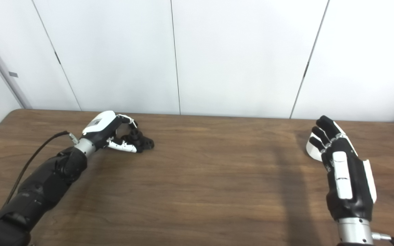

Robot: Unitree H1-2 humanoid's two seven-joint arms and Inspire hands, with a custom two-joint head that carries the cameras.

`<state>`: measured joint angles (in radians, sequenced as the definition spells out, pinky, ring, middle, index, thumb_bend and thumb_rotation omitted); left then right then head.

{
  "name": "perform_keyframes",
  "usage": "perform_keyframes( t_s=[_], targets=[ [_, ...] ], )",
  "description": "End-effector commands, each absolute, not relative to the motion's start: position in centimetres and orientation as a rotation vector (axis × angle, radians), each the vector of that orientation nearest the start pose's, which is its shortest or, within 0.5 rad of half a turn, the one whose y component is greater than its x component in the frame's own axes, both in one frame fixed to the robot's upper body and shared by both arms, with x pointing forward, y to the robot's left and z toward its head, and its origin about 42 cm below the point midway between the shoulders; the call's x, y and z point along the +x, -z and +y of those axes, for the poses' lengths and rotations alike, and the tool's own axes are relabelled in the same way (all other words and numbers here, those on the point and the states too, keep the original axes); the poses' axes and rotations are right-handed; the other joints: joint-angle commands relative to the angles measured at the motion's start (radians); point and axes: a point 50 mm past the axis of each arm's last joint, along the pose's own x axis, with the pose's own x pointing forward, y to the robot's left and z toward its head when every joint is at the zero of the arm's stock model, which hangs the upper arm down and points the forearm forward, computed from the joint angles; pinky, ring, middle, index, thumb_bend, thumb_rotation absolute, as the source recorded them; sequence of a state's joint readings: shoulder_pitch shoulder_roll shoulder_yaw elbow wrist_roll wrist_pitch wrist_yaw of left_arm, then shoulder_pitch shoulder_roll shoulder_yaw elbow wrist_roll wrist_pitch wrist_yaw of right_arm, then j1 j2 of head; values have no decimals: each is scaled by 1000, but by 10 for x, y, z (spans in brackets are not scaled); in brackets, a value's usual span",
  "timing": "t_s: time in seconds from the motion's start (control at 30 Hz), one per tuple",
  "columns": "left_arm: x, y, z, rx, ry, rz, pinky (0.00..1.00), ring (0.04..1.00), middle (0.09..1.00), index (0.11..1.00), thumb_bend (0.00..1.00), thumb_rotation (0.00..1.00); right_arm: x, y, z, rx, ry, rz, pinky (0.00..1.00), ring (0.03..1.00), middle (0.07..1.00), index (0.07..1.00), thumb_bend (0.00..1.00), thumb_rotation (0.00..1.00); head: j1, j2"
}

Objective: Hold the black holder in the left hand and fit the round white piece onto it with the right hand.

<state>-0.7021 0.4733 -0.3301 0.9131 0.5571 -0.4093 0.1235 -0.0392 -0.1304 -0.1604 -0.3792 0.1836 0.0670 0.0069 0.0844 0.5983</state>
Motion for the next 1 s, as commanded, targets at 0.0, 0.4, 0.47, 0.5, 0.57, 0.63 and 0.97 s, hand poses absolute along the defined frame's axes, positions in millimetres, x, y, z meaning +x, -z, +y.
perform_keyframes(
  t_s=[0.0,0.4,0.47,0.5,0.57,0.63,0.97],
  targets=[
    [487,-174,340,1160,206,-209,890,819,738,488,524,57,277,-232,-277,21,64,-461,844,875,884,840,387,821,0,0],
    [480,-170,335,1153,222,-236,890,813,732,488,524,59,278,-235,-278,31,70,-468,850,877,882,838,390,824,-3,8],
    [479,-167,332,1149,222,-242,887,809,726,487,524,56,278,-236,-279,30,65,-470,845,875,880,835,391,820,-2,10],
    [478,-165,331,1147,222,-246,887,809,726,487,524,55,278,-236,-279,29,63,-471,845,875,879,835,391,819,-1,10],
    [476,-164,327,1144,221,-253,888,810,722,486,523,53,279,-237,-279,28,58,-475,845,877,882,837,391,819,-1,10],
    [474,-164,325,1143,222,-256,902,815,722,486,522,51,279,-238,-279,27,49,-480,853,880,884,838,387,817,-2,11],
    [459,-161,306,1099,253,-301,908,813,713,485,523,52,283,-245,-275,27,43,-487,838,867,873,835,388,820,-6,19]
  ],
)
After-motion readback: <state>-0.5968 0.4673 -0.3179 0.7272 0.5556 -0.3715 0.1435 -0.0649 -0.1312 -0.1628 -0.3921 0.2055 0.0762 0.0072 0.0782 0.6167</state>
